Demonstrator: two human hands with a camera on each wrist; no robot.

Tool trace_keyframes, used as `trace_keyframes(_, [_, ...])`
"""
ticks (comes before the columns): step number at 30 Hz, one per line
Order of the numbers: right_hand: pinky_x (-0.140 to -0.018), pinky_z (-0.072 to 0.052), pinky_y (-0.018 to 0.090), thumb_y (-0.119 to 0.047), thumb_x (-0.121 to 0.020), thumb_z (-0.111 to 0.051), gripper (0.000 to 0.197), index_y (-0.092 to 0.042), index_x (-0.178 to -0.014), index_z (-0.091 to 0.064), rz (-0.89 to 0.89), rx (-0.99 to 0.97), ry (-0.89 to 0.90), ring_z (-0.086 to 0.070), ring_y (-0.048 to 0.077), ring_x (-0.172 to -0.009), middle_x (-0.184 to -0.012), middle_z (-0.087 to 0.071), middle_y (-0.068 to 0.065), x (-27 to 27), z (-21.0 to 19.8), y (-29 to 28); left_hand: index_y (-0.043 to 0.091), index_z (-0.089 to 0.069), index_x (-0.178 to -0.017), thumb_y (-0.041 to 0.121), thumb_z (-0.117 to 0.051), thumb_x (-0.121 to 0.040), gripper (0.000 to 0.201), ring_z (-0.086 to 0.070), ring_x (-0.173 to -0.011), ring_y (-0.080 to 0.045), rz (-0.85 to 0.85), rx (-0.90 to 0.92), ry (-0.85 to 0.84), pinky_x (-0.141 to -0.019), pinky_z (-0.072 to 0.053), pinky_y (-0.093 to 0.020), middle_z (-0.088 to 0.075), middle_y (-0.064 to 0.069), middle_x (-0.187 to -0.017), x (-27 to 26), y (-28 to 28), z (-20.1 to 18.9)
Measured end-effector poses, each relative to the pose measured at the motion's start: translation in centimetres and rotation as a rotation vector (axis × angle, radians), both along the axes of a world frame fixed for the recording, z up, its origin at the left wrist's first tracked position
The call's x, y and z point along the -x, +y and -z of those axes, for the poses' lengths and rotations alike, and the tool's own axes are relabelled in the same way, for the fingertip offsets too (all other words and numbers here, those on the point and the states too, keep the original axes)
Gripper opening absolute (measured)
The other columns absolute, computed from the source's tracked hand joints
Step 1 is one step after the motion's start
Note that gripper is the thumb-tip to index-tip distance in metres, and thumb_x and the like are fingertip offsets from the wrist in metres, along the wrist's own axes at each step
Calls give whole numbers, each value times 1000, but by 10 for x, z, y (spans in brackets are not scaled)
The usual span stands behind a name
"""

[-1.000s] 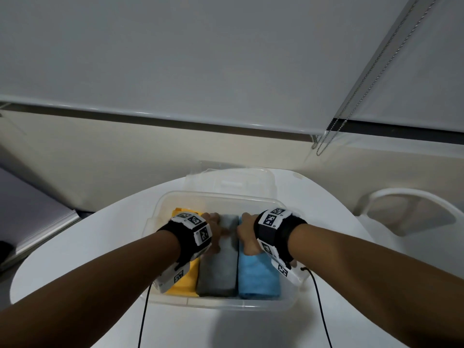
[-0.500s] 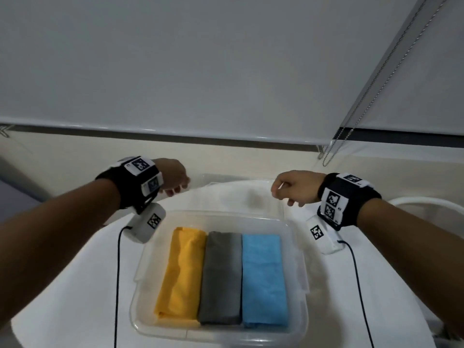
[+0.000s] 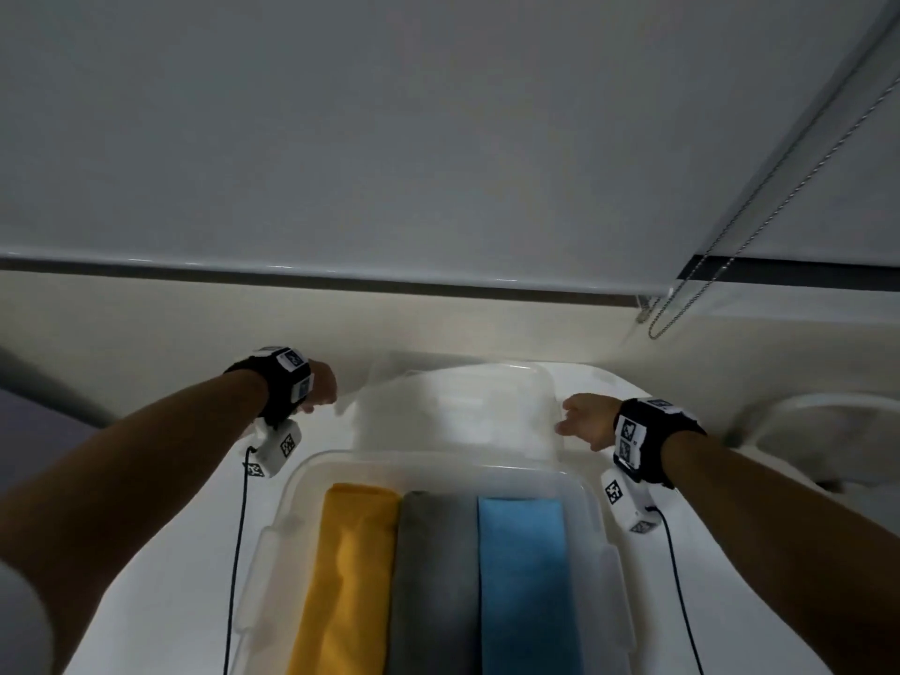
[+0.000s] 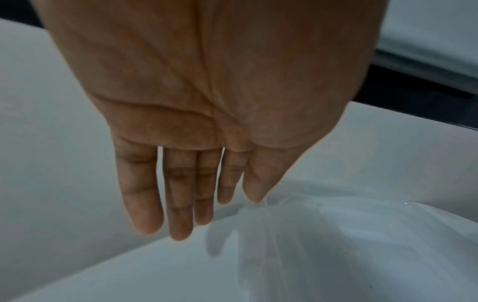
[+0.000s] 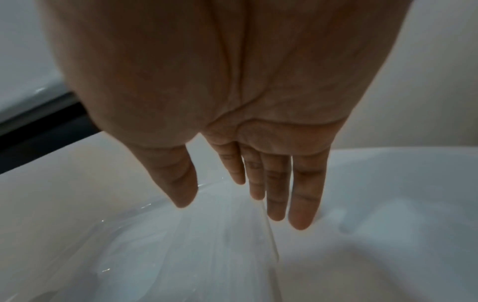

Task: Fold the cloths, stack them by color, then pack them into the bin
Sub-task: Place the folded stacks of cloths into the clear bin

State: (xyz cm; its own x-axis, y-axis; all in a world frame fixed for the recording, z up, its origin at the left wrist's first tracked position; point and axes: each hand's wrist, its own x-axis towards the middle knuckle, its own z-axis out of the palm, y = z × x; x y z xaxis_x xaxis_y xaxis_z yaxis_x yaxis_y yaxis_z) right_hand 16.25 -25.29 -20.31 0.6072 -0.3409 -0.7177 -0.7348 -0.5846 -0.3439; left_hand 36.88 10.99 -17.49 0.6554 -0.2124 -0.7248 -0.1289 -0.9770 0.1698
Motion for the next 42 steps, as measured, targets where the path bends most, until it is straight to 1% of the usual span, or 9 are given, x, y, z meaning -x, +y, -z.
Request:
trace_keyframes(5, [-109, -40, 35, -38, -91, -65, 77, -13, -152, -25, 6, -5, 38, -38, 26, -138, -155, -33, 7, -8, 28, 4, 13, -54, -127, 19, -57, -94, 33, -61, -91, -24, -109, 80, 74, -69, -53, -35, -61, -15, -118, 2, -12, 31])
trace_keyframes(11, [-111, -36, 37, -41, -89, -66, 85, -9, -153, -20, 39, 5, 9, -36, 28, -139, -155, -31, 12, -6, 40, 6, 12, -45, -137, 17, -62, -91, 49, -59, -109, -30, -215, 103, 108, -76, -54, -36, -61, -13, -117, 0, -24, 53])
trace_keyframes(17, [-88, -54, 43, -16, -85, -74, 87, -17, -153, -20, 364, -224, -60, -55, 29, -113, -142, -44, 11, -7, 39, 6, 11, -41, -140, 8, -70, -85, 62, -57, -97, -25, -345, 215, 97, -63, -51, -28, -57, -14, -114, 2, -32, 60])
trace_keyframes(20, [-76, -54, 39, -12, -84, -73, 88, -20, -154, -19, 522, -312, -89, -57, 26, -108, -133, -51, 11, -3, 38, 3, 12, -38, -142, 10, -72, -83, 68, -59, -101, -27, -406, 249, 90, -78, -55, -36, -57, -16, -121, 1, -28, 57])
trace_keyframes(22, [-79, -54, 40, -11, -84, -72, 87, -19, -154, -20, 539, -315, -98, -56, 25, -111, -138, -50, 11, 1, 41, 3, 11, -40, -140, 12, -72, -83, 65, -60, -104, -29, -385, 219, 77, -84, -55, -39, -57, -15, -116, -1, -24, 57])
trace_keyframes(27, [-90, -51, 43, -10, -84, -73, 79, -15, -150, -30, 512, -339, -108, -53, 24, -116, -139, -50, 13, 1, 39, 5, 9, -50, -130, 6, -69, -84, 50, -61, -93, -24, -363, 242, 77, -72, -53, -33, -62, -11, -101, 2, -24, 54])
trace_keyframes(33, [-101, -43, 49, -8, -84, -74, 73, -15, -145, -36, 604, -452, -149, -52, 30, -120, -132, -54, 9, -3, 31, -4, 12, -43, -138, -2, -71, -79, 67, -60, -99, -28, -493, 347, 145, -78, -49, -39, -63, -17, -115, -6, -15, 56])
trace_keyframes(38, [-78, -49, 43, 3, -85, -66, 55, -17, -131, -45, 704, -630, -300, -60, 26, -96, -113, -61, 9, 1, 23, -15, 8, -39, -141, 1, -62, -88, 58, -56, -115, -32, -528, 428, 152, -100, -46, -47, -53, -19, -134, -13, -11, 45])
trace_keyframes(42, [-71, -53, 34, 2, -85, -65, 36, -15, -115, -57, 644, -660, -424, -63, 16, -87, -96, -61, 3, 4, 17, -22, 9, -48, -136, -4, -64, -85, 56, -53, -118, -29, -479, 502, 112, -95, -45, -38, -54, -14, -134, -13, -3, 29])
